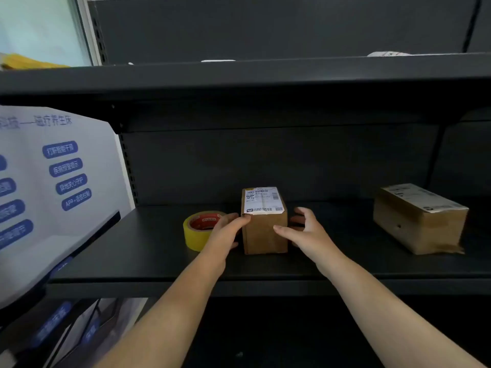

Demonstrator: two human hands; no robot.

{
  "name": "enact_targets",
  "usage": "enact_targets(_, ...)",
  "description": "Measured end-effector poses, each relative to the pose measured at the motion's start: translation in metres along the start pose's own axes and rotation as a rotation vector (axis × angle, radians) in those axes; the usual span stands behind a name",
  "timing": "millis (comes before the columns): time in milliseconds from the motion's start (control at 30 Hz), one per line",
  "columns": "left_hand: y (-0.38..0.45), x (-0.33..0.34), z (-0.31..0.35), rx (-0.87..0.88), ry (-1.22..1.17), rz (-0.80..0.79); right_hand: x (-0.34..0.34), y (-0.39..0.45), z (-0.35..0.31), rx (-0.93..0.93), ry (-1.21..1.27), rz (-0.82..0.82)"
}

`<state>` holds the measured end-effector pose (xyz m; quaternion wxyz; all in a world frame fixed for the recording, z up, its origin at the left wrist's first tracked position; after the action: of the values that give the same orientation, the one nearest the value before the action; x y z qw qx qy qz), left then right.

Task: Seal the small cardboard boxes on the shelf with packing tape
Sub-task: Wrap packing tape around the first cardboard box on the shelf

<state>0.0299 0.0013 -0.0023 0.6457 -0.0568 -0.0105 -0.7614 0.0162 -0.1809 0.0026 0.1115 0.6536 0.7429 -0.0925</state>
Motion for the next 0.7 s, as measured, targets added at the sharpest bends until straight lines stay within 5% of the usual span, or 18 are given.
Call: enact_targets(700,-0.013,0.021,0.004,0.036,-0.206,-0.168,0.018,0.002,-0.023,-0.169,-0.248,0.082)
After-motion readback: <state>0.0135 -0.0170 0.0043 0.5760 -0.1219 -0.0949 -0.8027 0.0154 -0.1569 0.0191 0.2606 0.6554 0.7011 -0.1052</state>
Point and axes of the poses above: each hand's wrist, its own y-axis towards the middle knuckle, its own x-axis out of the palm, z = x × y, the point moved 3 cm from there along y, towards the middle knuckle, and after that the axes turned 12 degrees about -z, right-handed, at the moved point
